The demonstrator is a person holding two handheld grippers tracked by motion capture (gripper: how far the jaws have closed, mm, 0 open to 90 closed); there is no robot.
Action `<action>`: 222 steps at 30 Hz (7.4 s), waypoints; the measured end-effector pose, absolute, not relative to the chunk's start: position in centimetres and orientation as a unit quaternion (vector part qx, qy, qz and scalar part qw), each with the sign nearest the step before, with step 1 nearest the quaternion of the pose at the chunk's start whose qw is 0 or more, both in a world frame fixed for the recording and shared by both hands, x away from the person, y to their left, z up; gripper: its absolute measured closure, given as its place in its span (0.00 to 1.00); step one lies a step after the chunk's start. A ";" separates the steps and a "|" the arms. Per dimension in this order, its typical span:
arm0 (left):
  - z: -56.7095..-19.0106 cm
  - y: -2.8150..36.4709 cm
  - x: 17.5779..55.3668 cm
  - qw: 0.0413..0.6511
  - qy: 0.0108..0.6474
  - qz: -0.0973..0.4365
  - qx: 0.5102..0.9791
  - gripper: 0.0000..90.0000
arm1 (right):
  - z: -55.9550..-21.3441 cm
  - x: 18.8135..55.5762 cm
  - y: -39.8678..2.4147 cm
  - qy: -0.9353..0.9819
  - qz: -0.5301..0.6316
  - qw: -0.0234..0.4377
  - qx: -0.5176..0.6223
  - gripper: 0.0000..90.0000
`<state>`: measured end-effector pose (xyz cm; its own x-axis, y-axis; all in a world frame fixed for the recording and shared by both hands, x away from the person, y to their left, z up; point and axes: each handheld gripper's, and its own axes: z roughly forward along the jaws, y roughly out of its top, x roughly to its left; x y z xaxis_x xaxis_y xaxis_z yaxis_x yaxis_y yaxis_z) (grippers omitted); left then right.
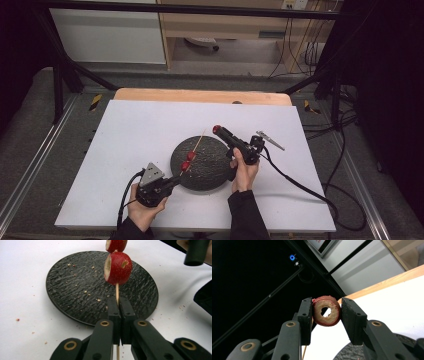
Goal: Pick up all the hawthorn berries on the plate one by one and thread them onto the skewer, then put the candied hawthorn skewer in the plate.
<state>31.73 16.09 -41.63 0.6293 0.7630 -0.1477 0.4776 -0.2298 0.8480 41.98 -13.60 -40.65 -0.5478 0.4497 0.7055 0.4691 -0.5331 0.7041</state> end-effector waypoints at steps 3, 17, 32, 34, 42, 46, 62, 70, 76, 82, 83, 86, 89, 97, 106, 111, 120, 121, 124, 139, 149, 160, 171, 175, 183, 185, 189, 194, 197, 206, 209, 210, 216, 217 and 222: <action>-41.6 15.8 31.7 0.472 0.401 0.150 0.771 0.98 | -40.7 42.2 -13.6 -0.472 -0.742 0.004 -0.476 0.70; -41.7 13.8 31.6 0.474 0.398 0.141 0.773 0.98 | -40.8 43.0 -13.6 -0.425 -0.771 -0.004 -0.474 0.70; -41.3 12.8 31.7 0.477 0.396 0.138 0.772 0.98 | -41.0 42.8 -13.5 -0.414 -0.783 0.002 -0.464 0.70; -41.4 12.8 31.7 0.477 0.396 0.139 0.772 0.98 | -41.0 42.7 -13.5 -0.414 -0.783 0.003 -0.464 0.70; -41.2 12.8 31.8 0.480 0.399 0.140 0.769 0.98 | -41.1 42.7 -13.4 -0.418 -0.781 0.004 -0.464 0.70; -41.2 12.7 31.9 0.482 0.402 0.141 0.766 0.98 | -41.2 42.7 -13.3 -0.421 -0.779 0.007 -0.464 0.70; -40.8 11.2 32.4 0.490 0.415 0.147 0.753 0.98 | -41.5 42.3 -13.1 -0.421 -0.779 0.022 -0.464 0.70; -40.7 10.9 33.0 0.491 0.420 0.148 0.748 0.98 | -41.8 42.0 -12.8 -0.431 -0.773 0.029 -0.465 0.70; -40.5 10.6 33.6 0.492 0.423 0.149 0.746 0.98 | -42.1 41.6 -12.6 -0.440 -0.769 0.030 -0.463 0.70; -40.5 10.5 34.0 0.494 0.425 0.148 0.744 0.98 | -42.4 41.3 -12.4 -0.450 -0.764 0.031 -0.462 0.70; -40.5 10.5 34.1 0.494 0.425 0.147 0.744 0.98 | -42.5 41.3 -12.3 -0.452 -0.763 0.029 -0.462 0.70; -40.5 10.6 34.2 0.495 0.425 0.147 0.744 0.98 | -42.6 41.1 -12.2 -0.457 -0.760 0.029 -0.462 0.70; -40.6 10.6 34.3 0.493 0.425 0.146 0.745 0.98 | -42.6 41.0 -12.2 -0.460 -0.757 0.028 -0.463 0.70; -40.9 10.7 34.3 0.495 0.422 0.139 0.747 0.98 | -42.4 40.9 -12.3 -0.491 -0.741 0.018 -0.457 0.69; -40.8 11.7 34.1 0.495 0.419 0.136 0.749 0.98 | -41.0 40.8 -13.6 -0.563 -0.692 -0.021 -0.452 0.51; -40.9 12.5 34.1 0.487 0.409 0.139 0.759 0.98 | -40.9 40.8 -14.9 -0.609 -0.649 -0.039 -0.455 0.35; -40.6 13.7 34.0 0.472 0.394 0.143 0.775 0.98 | -41.2 40.8 -17.1 -0.695 -0.563 -0.069 -0.441 0.09; -40.5 13.8 34.1 0.469 0.393 0.141 0.778 0.98 | -41.4 40.7 -17.7 -0.711 -0.548 -0.072 -0.435 0.07; -40.3 14.3 34.2 0.463 0.391 0.141 0.783 0.98 | -41.6 40.6 -18.3 -0.728 -0.530 -0.082 -0.427 0.07; -39.3 15.4 35.5 0.427 0.382 0.134 0.809 0.98 | -44.0 38.6 -22.4 -0.783 -0.455 -0.103 -0.412 0.01; -39.4 14.9 37.2 0.395 0.388 0.124 0.823 0.98 | -44.8 37.5 -24.2 -0.788 -0.446 -0.105 -0.410 0.01; -40.3 14.0 38.9 0.366 0.402 0.115 0.831 0.98 | -45.5 36.5 -25.6 -0.793 -0.439 -0.107 -0.409 0.01; -41.8 12.6 39.5 0.323 0.405 0.099 0.849 0.98 | -45.5 36.3 -25.9 -0.790 -0.440 -0.105 -0.414 0.01; -42.1 12.0 39.5 0.313 0.404 0.098 0.854 0.98 | -45.6 36.2 -26.0 -0.790 -0.442 -0.104 -0.411 0.01; -42.4 11.6 39.5 0.295 0.409 0.092 0.859 0.98 | -45.6 36.2 -26.1 -0.789 -0.445 -0.100 -0.412 0.01; -42.4 11.5 39.6 0.293 0.409 0.093 0.859 0.98 | -45.6 36.3 -26.1 -0.789 -0.444 -0.100 -0.413 0.01; -42.5 11.6 39.6 0.294 0.408 0.094 0.859 0.98 | -45.6 36.2 -26.1 -0.788 -0.446 -0.100 -0.413 0.01; -42.3 11.8 39.4 0.306 0.398 0.095 0.860 0.91 | -45.7 36.3 -26.1 -0.789 -0.446 -0.100 -0.412 0.01; -42.1 12.3 39.2 0.323 0.387 0.096 0.858 0.82 | -45.7 36.3 -26.1 -0.789 -0.445 -0.102 -0.412 0.01; -41.0 15.1 38.4 0.358 0.357 0.107 0.856 0.51 | -45.6 36.3 -26.1 -0.788 -0.444 -0.101 -0.414 0.01; -40.8 16.4 38.3 0.363 0.351 0.106 0.857 0.40 | -45.6 36.2 -26.1 -0.787 -0.445 -0.101 -0.415 0.01; -40.8 16.8 38.3 0.364 0.351 0.103 0.857 0.36 | -45.6 36.2 -26.1 -0.788 -0.445 -0.102 -0.414 0.01; -41.2 19.8 38.0 0.363 0.360 0.104 0.853 0.20 | -45.5 36.2 -26.2 -0.786 -0.446 -0.102 -0.415 0.01; -41.4 20.3 37.8 0.362 0.362 0.106 0.852 0.18 | -45.5 36.2 -26.2 -0.786 -0.446 -0.102 -0.415 0.01; -42.2 22.6 37.3 0.364 0.383 0.111 0.841 0.14 | -45.5 36.2 -26.2 -0.786 -0.446 -0.101 -0.416 0.01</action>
